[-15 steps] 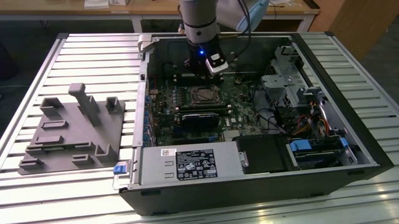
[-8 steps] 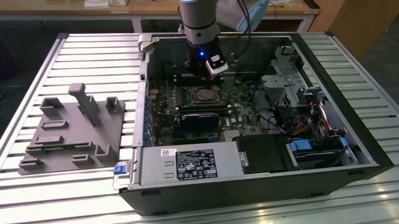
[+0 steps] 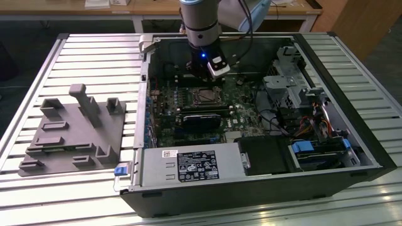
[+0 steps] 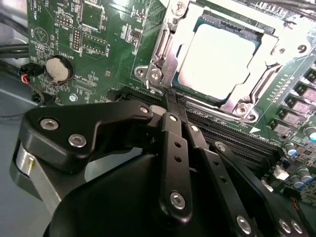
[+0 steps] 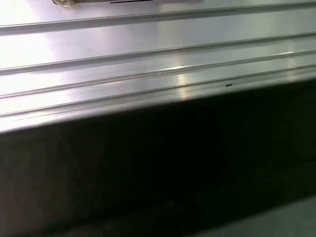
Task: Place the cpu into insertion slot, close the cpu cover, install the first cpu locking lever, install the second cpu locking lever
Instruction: 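Install the first cpu locking lever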
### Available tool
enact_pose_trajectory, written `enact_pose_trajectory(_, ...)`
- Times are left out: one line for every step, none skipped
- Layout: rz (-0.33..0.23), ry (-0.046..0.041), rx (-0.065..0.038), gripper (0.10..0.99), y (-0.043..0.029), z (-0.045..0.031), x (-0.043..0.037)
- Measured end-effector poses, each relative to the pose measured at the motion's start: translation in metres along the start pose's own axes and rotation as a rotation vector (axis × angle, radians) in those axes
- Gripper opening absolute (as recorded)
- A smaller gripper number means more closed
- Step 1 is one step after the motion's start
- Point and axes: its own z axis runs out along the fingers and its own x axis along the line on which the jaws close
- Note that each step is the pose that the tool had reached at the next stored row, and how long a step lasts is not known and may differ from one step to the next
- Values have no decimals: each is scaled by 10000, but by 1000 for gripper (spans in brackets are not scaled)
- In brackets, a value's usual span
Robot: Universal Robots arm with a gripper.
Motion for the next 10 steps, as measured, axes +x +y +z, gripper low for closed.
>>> enact_pose_trajectory(0,-1,0,106,-6,0,-1)
enact_pose_trajectory(0,-1,0,106,-13,-1,-3)
enact_pose_trajectory(0,1,-2,106,-19,-1,-4)
enact_pose_trajectory(0,0,-2,106,-25,-2,-6)
enact_pose_trajectory(0,0,-4,106,-32,-2,-8)
enact_pose_trajectory(0,-1,-4,106,-36,-2,-8)
enact_pose_trajectory(1,-1,-7,106,-39,-2,-9)
enact_pose_trajectory(3,1,-9,106,-40,-3,-9)
enact_pose_trajectory(4,2,-11,106,-40,-3,-9)
enact_pose_trajectory(4,2,-13,106,-40,-6,-9)
